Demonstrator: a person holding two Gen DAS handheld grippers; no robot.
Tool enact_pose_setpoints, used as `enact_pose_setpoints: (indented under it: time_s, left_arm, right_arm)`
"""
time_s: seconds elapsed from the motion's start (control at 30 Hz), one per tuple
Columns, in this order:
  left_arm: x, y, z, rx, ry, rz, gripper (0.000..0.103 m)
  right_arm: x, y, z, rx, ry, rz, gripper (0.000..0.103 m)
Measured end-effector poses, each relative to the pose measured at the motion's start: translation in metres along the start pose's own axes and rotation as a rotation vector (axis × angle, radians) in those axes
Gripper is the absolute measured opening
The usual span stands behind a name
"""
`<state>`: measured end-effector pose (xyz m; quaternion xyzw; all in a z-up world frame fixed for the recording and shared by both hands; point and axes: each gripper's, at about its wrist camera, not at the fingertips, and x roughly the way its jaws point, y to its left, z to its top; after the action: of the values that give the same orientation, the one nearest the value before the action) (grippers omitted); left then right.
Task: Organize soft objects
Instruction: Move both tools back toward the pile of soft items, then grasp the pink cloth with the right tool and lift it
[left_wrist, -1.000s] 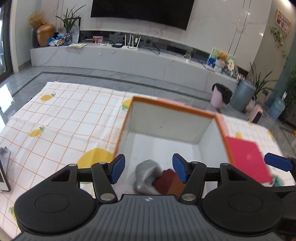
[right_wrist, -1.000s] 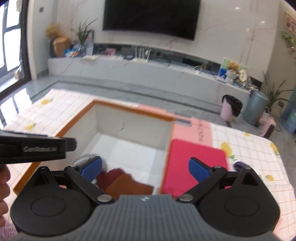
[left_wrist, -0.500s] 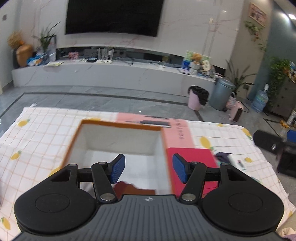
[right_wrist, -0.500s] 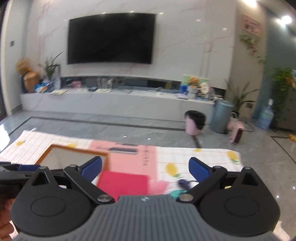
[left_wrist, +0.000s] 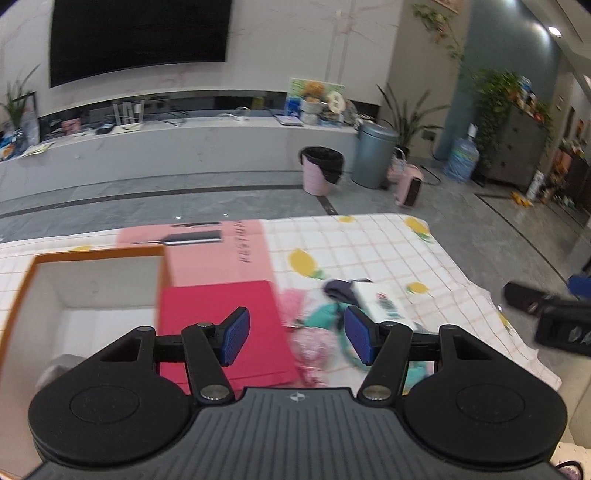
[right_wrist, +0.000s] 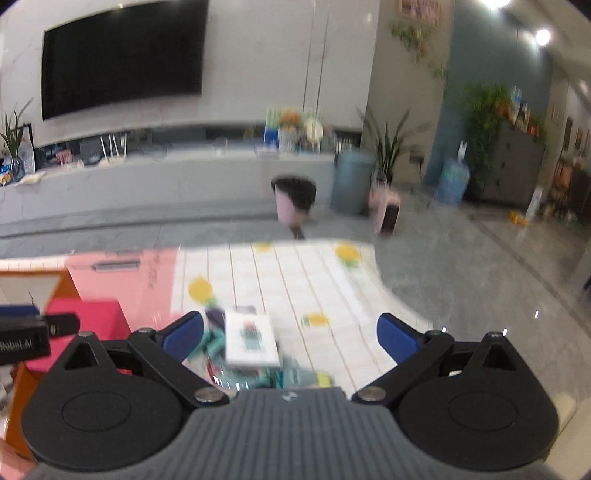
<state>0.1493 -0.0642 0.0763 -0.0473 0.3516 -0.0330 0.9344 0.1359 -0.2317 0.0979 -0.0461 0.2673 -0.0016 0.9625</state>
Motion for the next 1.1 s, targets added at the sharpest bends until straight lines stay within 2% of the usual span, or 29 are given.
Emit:
enact_pose_setpoints:
  time_s: [0.1, 0.23, 0.37, 0.47, 0.63, 0.8, 0.87, 0.97, 1.1]
  left_arm:
    - [0.014, -0.024, -0.005, 0.029, 0.016, -0.013, 0.070]
    - [0.036, -0.046, -0.017, 0.061, 0.057, -0.025, 0.070]
    - [0.055, -0.057, -0.034, 0.083, 0.092, -0.030, 0.070]
    - [0.070, -0.063, -0.046, 0.099, 0.118, -0.013, 0.070]
    - [0.093, -0.063, -0.059, 0.083, 0.168, 0.014, 0.069]
    - [0.105, -0.068, -0.065, 0.107, 0.167, 0.031, 0.069]
    - [0.109, -0.070, -0.066, 0.114, 0.168, 0.037, 0.069]
    - [0.114, -0.071, -0.068, 0.110, 0.170, 0.024, 0.069]
    - [0.116, -0.073, -0.070, 0.120, 0.173, 0.022, 0.069]
  right_arm:
    - [0.018, -0.025, -0.013, 0.024, 0.072, 0.012, 0.098]
    - [0.044, -0.047, -0.031, 0.056, 0.120, 0.012, 0.098]
    - [0.069, -0.054, -0.050, 0.017, 0.174, 0.008, 0.098]
    - [0.090, -0.056, -0.072, -0.024, 0.250, -0.004, 0.097]
    - [0.126, -0.068, -0.095, 0.001, 0.372, -0.049, 0.096]
    - [0.155, -0.064, -0.109, -0.005, 0.454, 0.006, 0.095]
    - [0.166, -0.057, -0.114, -0.041, 0.488, -0.001, 0.086]
    - [0.181, -0.049, -0.123, -0.097, 0.541, -0.046, 0.080]
    - [0.190, -0.043, -0.129, -0.104, 0.572, -0.024, 0.069]
